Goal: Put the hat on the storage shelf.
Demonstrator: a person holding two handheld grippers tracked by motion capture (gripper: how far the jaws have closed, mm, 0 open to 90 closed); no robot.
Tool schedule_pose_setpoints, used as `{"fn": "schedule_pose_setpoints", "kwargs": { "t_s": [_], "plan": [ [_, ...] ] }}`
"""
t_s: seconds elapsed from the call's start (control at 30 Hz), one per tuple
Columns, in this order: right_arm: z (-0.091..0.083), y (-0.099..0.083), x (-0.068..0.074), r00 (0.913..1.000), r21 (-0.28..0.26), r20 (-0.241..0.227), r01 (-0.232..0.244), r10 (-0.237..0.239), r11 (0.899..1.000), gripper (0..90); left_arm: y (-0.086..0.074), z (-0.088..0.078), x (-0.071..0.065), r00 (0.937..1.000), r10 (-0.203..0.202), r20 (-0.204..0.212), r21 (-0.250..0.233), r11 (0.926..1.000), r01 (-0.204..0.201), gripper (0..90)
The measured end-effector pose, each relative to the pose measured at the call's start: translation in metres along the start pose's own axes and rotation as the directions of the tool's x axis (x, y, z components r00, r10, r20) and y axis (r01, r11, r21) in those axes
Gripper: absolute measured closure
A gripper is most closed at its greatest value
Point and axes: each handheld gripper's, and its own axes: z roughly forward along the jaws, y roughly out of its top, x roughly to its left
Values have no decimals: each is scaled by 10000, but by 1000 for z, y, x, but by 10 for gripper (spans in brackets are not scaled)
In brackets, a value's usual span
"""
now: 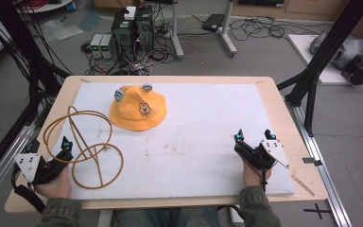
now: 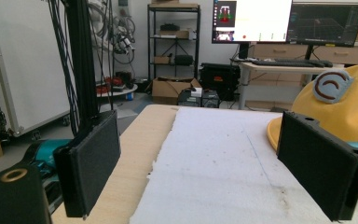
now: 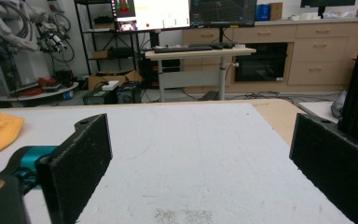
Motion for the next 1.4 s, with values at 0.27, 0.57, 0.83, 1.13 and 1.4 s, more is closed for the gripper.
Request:
{"fn": "schedule_pose_setpoints", "kwargs": {
  "t_s": [0.27,0.57,0.83,1.13,1.4],
  "plan": [
    [0,1,-2,9999,-26,-46,-96,96,10000,46,0,1,-2,10000,-3,72,9,10000,3,138],
    [3,10,-2,9989,-45,-424,-182,180,9998,39,0,1,-1,10000,-23,80,26,10000,23,138],
    [20,46,9,9949,-416,-1008,-92,49,9991,39,0,2,-2,9999,17,112,38,10000,-18,138],
    [58,94,61,9790,-650,-1907,611,-725,9960,39,0,3,0,10000,33,47,-22,10000,-33,139],
    [94,138,129,9407,-1048,-2994,1338,-1596,9854,40,0,3,0,10000,44,36,12,10000,-44,139]
  ]
}}
